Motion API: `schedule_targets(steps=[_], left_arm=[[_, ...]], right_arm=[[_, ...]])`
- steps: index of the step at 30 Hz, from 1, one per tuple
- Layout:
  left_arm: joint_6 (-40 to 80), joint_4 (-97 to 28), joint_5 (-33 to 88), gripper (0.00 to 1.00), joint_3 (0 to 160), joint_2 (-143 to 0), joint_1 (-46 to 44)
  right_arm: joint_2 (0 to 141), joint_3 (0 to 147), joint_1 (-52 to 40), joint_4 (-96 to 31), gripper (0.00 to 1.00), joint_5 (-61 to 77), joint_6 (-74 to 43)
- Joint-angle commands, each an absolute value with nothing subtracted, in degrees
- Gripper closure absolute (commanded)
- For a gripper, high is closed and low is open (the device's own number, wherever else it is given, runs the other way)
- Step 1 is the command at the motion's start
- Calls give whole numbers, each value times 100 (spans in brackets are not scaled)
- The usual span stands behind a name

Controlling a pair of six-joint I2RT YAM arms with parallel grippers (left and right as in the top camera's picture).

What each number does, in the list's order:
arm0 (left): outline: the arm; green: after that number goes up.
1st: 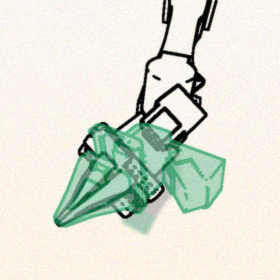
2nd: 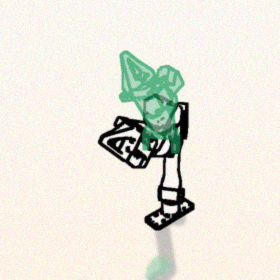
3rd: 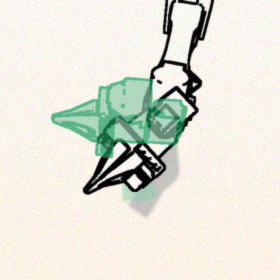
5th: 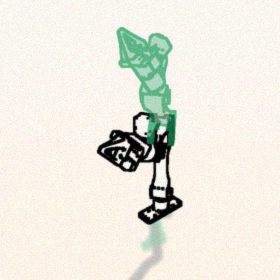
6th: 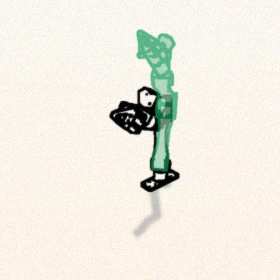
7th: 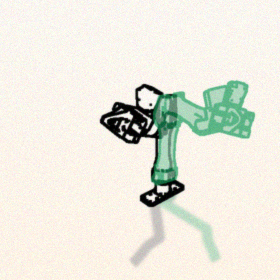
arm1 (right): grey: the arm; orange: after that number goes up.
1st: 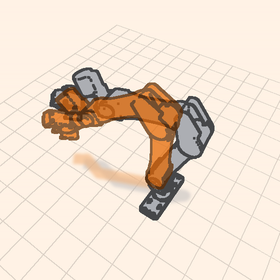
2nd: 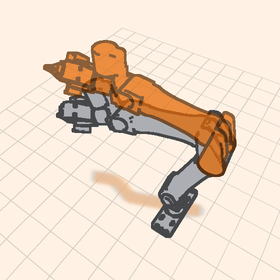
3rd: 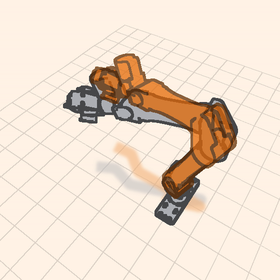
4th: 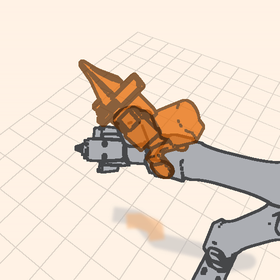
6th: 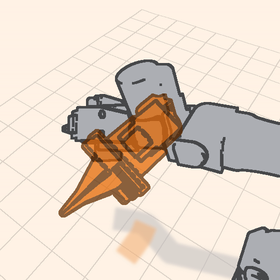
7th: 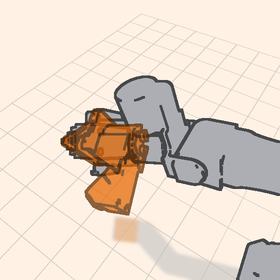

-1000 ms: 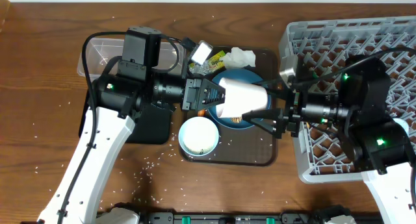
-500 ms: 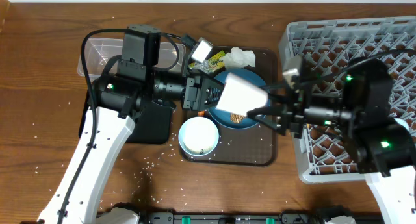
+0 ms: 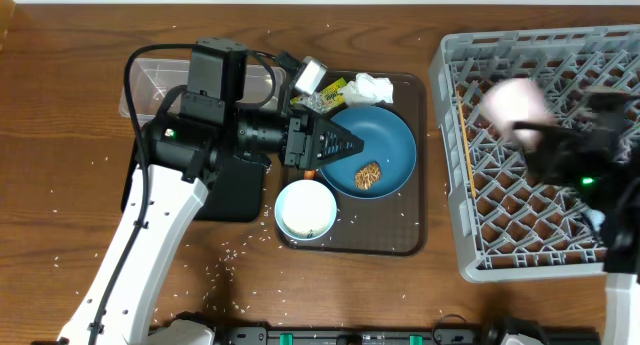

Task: Sort waste into correct bins and load items into the dishwasher rack
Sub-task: 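Place the pink cup upside down in the rack with the right gripper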

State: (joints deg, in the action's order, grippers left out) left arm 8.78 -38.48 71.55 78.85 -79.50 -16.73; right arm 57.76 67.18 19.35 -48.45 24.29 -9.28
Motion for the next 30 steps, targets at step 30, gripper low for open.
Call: schedule_targets(steps=[30], left_arm=[[729,-4410,6635,38,7898,-7942,-1680]], right_arm=[[8687,6783,5592,-4195,28,1052,-3765]])
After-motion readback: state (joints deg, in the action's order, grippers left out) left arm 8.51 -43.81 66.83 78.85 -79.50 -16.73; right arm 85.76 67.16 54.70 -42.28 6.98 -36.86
